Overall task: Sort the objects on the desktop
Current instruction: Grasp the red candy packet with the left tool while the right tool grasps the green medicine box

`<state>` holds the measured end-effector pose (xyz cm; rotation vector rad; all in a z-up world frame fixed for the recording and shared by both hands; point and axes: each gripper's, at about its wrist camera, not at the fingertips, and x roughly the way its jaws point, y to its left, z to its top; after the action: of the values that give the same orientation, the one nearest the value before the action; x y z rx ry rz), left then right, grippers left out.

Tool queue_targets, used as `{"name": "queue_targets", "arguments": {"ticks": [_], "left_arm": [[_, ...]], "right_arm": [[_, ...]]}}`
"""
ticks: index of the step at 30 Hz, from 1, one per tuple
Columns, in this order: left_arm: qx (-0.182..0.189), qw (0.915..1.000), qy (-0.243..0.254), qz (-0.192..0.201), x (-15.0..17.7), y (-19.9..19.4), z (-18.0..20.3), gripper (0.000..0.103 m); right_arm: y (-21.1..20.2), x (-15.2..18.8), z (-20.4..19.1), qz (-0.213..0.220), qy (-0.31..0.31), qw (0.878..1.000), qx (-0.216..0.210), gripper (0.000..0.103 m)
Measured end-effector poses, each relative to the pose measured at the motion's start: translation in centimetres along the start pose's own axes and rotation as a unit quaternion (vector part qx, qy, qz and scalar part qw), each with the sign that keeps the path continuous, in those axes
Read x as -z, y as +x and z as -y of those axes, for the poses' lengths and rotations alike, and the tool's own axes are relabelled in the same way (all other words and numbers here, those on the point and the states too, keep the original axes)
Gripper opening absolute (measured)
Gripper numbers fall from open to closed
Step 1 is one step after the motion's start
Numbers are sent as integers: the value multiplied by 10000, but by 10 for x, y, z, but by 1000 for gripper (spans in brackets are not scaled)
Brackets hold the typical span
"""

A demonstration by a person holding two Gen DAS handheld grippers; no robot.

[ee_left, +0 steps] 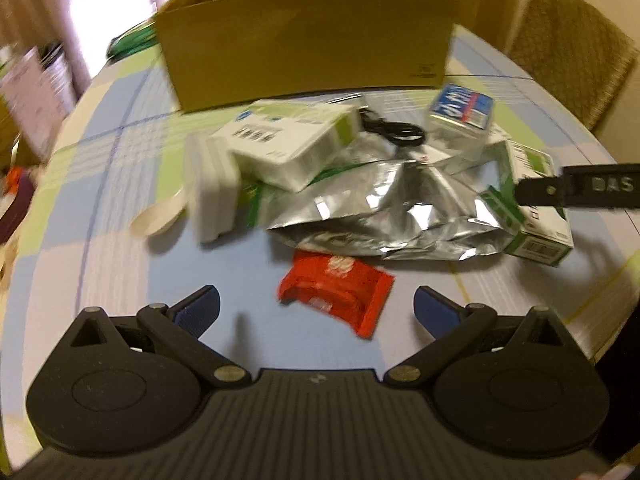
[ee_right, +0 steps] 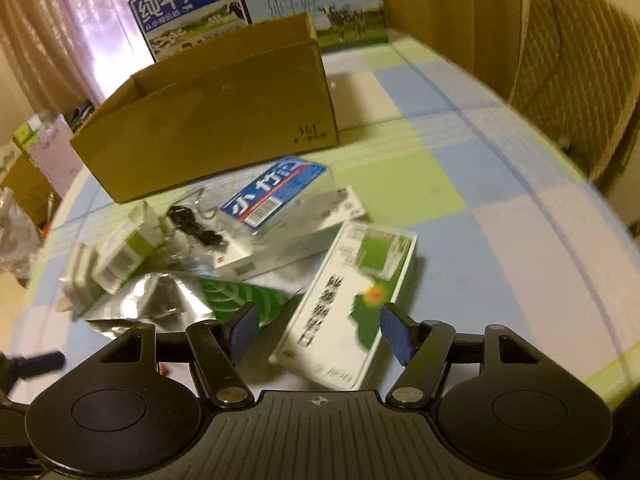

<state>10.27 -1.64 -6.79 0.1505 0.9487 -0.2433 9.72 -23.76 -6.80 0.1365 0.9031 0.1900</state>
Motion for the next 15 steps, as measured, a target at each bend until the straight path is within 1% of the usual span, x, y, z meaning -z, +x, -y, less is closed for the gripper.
{"name": "queue_targets", "arguments": {"ticks": [1,3,4,6,8,9,10,11,12,14,15], "left_arm": [[46,9999,160,17,-1,3,2,101],[48,9988,488,34,-1,10,6,98],[77,9980,625,42,-1,13,8,95],[134,9964,839,35,-1,19,9,92],[207,9949,990,16,-1,24,8,87],[257,9942,1042,22,-1,26,8,87],[318,9941,1032,41,-1,26,7,84],[367,9943,996,36,-2,27,5,79],[415,9946,951,39,-2,26,5,76],[470,9949,893,29,-1,24,5,64],[467,9949,896,36,0,22,7,61]], "right_arm": [[2,1,1,10,-53,10000,31,65],[8,2,9,-107,-37,9999,41,65],[10,4,13,-136,-19,9999,51,65],[9,7,17,-64,-54,10000,-33,65],[8,8,17,-7,-137,9999,3,65],[8,8,18,-2,-140,9999,-22,65],[7,8,19,-1,-125,9999,-37,65],[7,8,18,3,-125,9999,-41,64],[6,8,18,14,-145,9999,-43,63],[3,10,17,59,-242,9997,-39,56],[1,11,15,89,-316,9995,-10,54]]}}
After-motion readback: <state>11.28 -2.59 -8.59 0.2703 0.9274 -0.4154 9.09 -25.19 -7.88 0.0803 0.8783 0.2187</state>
